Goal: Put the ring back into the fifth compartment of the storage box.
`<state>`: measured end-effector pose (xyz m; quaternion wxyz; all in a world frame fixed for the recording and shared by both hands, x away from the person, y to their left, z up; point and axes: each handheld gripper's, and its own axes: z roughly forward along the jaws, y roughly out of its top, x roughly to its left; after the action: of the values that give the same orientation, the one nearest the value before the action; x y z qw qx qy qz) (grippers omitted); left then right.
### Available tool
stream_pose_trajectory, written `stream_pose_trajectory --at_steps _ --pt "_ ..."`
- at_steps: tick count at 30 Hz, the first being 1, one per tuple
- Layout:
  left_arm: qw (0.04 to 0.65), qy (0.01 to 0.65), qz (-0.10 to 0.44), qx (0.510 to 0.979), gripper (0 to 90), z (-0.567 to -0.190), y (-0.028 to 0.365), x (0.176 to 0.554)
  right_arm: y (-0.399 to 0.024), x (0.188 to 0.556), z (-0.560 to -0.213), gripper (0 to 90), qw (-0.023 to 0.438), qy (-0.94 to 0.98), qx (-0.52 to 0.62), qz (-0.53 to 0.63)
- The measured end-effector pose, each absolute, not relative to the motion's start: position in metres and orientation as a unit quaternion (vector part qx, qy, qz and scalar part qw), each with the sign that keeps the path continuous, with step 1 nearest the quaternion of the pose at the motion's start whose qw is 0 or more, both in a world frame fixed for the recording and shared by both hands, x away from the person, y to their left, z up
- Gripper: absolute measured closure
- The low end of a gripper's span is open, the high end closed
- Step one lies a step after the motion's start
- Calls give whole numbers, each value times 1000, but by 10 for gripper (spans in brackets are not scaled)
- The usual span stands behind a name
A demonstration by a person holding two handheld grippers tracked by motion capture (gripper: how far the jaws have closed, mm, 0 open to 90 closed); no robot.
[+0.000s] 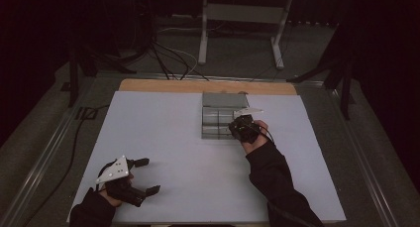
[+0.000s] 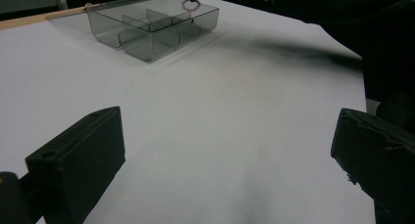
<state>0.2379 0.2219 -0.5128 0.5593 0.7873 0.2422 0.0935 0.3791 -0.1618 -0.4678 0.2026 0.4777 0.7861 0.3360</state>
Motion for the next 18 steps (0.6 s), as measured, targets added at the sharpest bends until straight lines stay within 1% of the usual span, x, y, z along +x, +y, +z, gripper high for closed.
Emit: stream_pose_trajectory --at_steps 12,18 --pt "559 242 93 787 7 -513 222 238 -160 397 -477 828 201 782 492 327" --pt "559 241 93 788 7 -513 222 238 -157 403 -479 828 192 780 495 331"
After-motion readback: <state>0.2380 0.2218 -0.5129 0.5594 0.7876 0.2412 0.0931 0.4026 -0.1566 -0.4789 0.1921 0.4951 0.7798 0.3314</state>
